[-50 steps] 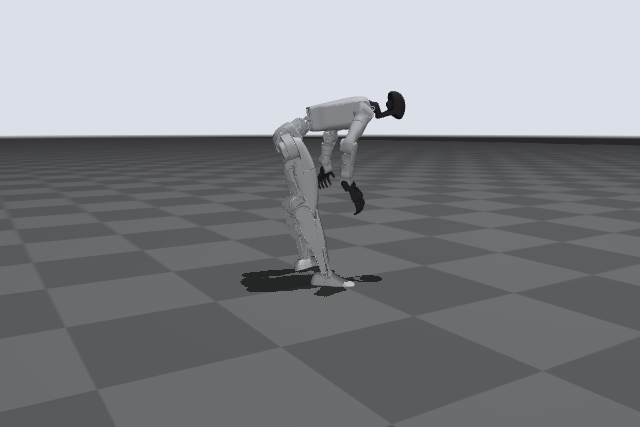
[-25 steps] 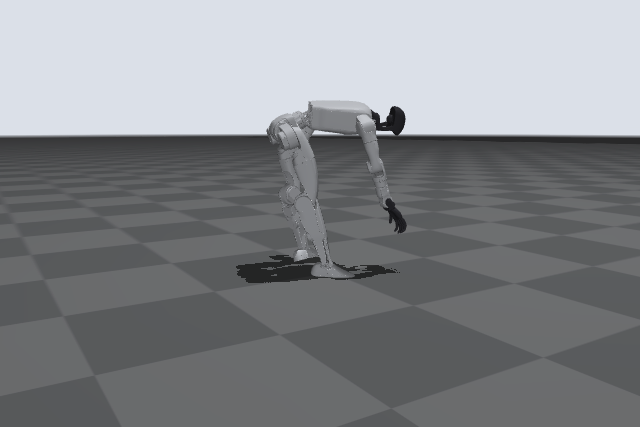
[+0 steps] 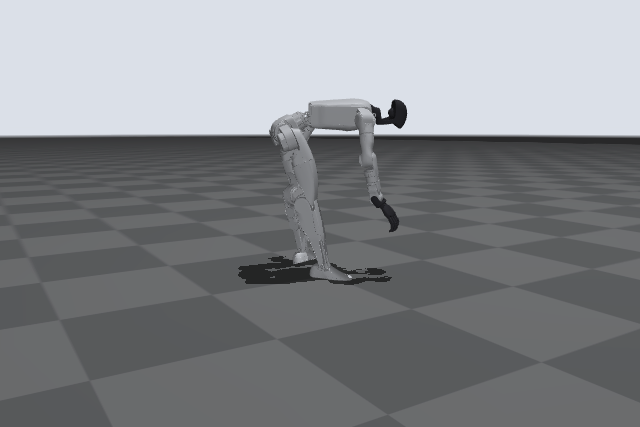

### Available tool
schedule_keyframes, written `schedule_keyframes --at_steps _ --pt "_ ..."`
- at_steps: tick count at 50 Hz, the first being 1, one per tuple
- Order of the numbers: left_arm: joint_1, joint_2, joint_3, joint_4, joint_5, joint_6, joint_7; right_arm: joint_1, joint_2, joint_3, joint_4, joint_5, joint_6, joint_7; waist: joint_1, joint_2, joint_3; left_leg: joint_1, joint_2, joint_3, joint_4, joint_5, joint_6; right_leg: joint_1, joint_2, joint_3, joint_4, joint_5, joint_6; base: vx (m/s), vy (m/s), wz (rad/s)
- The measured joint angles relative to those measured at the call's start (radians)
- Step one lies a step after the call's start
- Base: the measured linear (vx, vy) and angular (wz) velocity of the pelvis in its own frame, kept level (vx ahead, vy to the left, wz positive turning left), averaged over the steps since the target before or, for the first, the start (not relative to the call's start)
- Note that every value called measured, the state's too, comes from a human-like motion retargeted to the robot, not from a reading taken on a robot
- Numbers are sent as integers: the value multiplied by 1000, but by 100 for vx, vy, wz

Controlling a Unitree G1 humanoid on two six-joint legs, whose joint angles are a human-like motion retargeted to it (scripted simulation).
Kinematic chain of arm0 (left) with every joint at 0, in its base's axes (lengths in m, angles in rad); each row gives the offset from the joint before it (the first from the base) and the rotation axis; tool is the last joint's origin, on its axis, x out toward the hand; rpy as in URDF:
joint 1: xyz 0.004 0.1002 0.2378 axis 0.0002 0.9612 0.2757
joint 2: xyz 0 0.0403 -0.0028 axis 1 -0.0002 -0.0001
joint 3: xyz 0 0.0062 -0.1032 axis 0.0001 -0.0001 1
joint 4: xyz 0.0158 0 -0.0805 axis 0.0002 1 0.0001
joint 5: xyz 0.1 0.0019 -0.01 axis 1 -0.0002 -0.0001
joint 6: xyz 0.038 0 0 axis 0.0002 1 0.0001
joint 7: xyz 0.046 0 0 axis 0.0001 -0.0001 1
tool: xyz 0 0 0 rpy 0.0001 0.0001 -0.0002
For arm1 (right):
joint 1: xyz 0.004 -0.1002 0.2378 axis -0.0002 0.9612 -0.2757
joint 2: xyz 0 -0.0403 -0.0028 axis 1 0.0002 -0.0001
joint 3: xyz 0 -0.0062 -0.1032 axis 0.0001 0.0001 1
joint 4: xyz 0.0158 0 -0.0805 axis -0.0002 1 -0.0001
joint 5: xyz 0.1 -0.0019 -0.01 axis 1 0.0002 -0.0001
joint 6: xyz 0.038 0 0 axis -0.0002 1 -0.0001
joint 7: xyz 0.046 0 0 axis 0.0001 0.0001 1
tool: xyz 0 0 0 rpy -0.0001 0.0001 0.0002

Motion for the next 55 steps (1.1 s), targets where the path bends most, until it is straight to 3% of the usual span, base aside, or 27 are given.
schedule_keyframes --at_steps 4,7,10,12,16,22,25,30,35,44,48,52,55 --pt "0 -14 -19 -36 -21 4 -25 -13 73 184 -63 -280 56 82 39 42 0 -49 2 -1 -1 13 -4 -49 1 6 -1 1 0 -2 -7 34" --pt "19 -54 -1 -65 -24 23 -38 -82 89 375 -93 -626 80 169 69 91 0 -97 13 -4 15 20 -10 -95 5 -3 8 5 0 -6 -10 37" --pt "40 -63 6 -88 6 19 -38 -184 112 528 -91 -902 55 215 87 121 0 -142 20 -7 27 28 -11 -138 4 -12 17 9 0 -5 -8 42" --pt "47 -56 1 -93 14 16 -37 -237 115 560 -75 -965 47 216 99 126 0 -157 23 -9 27 34 -11 -155 6 -15 20 9 0 -4 -8 31" --pt "43 -27 -1 -89 -3 6 -46 -348 102 538 22 -872 55 207 109 91 0 -188 21 3 10 59 8 -209 4 -4 38 22 0 -12 -3 26" --pt "72 0 -2 -54 29 28 -86 -417 -28 423 157 -694 37 282 88 77 0 -100 25 -12 -23 58 -9 -116 21 -18 21 0 0 9 -6 -35" --pt "79 55 1 -38 54 11 -97 -435 -72 408 218 -588 1 313 55 24 0 -59 20 -12 -42 57 -6 -79 24 -14 14 -6 0 5 -1 -30" --pt "92 65 40 -12 73 7 -101 -423 -150 372 262 -487 -18 285 8 -23 0 -3 23 -2 -51 51 -6 -26 35 -5 -2 -8 0 2 -1 -31" --pt "90 52 52 -6 71 -1 -92 -369 -179 293 271 -423 -5 238 -16 -28 0 32 25 3 -65 49 -12 5 46 -2 -13 -10 0 0 -1 -18" --pt "54 3 41 -16 35 4 -56 -155 -32 234 26 -435 29 137 0 13 0 3 20 2 -82 57 -12 -35 44 0 -2 -13 0 0 0 5" --pt "52 -50 45 -49 1 29 -50 -119 29 302 -106 -574 56 151 42 70 0 -55 27 -4 -61 59 -12 -91 40 -7 15 -14 0 -4 -3 36" --pt "40 -20 22 -88 -61 -12 -64 -212 119 453 -90 -626 29 173 97 76 0 -150 36 4 -42 78 -3 -199 32 -7 50 -4 0 -10 -5 59" --pt "76 -58 19 -103 -45 21 -65 -252 131 474 -79 -769 41 200 124 137 0 -170 43 -12 -17 68 -12 -201 28 -23 59 -17 0 8 -5 31"
